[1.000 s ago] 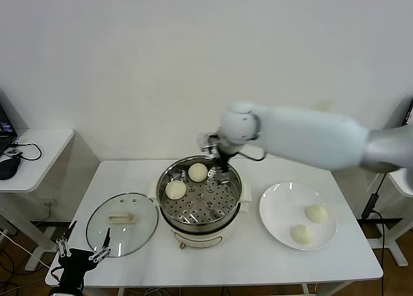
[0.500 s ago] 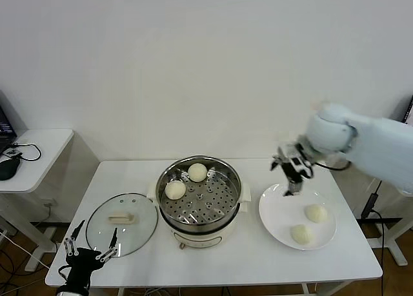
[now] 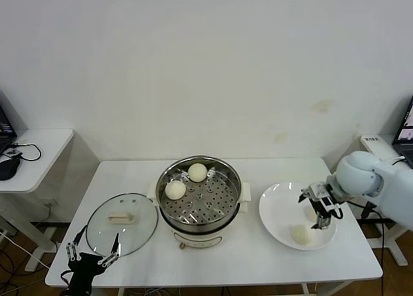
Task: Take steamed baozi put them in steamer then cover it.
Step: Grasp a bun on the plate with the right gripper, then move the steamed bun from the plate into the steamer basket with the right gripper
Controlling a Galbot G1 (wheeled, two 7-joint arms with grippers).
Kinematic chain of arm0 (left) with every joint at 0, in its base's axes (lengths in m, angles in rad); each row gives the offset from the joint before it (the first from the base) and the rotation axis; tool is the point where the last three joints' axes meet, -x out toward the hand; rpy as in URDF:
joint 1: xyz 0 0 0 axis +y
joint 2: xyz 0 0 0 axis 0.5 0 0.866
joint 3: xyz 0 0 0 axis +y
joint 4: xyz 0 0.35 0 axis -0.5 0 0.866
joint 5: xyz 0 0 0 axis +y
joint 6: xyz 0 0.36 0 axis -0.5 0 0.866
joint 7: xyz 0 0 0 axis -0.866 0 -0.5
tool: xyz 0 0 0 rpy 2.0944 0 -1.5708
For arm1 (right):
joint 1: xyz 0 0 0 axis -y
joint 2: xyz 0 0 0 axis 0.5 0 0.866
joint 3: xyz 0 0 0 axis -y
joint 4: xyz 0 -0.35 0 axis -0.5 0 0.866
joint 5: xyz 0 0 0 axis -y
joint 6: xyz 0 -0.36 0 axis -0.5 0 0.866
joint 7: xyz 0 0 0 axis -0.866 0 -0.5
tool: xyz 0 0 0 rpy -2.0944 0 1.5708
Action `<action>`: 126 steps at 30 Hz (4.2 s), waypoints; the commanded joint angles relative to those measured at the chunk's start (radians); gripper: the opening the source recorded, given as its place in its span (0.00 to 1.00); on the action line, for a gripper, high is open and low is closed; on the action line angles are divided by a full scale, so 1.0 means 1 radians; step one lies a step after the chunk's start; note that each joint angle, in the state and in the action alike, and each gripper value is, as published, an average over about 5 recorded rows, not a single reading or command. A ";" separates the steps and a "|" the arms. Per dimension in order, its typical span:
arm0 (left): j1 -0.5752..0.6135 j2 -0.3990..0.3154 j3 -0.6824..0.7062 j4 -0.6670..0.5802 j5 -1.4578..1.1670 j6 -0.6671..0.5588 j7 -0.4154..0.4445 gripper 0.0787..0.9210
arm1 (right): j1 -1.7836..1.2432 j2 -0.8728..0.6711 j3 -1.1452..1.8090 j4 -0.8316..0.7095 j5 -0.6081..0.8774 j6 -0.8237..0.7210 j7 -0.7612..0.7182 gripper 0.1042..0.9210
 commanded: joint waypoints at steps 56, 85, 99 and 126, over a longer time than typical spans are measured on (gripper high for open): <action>0.006 0.000 -0.027 -0.005 -0.008 -0.004 -0.002 0.88 | 0.192 0.083 0.118 -0.137 0.119 -0.029 -0.038 0.57; 0.020 -0.005 -0.067 -0.027 -0.018 -0.002 0.001 0.88 | 0.501 0.665 -0.316 -0.069 0.340 0.155 0.174 0.58; 0.029 -0.022 -0.096 -0.034 -0.031 -0.004 0.001 0.88 | 0.378 0.797 -0.377 -0.157 0.072 0.331 0.207 0.58; 0.010 -0.019 -0.090 -0.017 -0.035 -0.008 0.000 0.88 | 0.536 0.620 -0.338 -0.086 0.175 0.324 0.149 0.88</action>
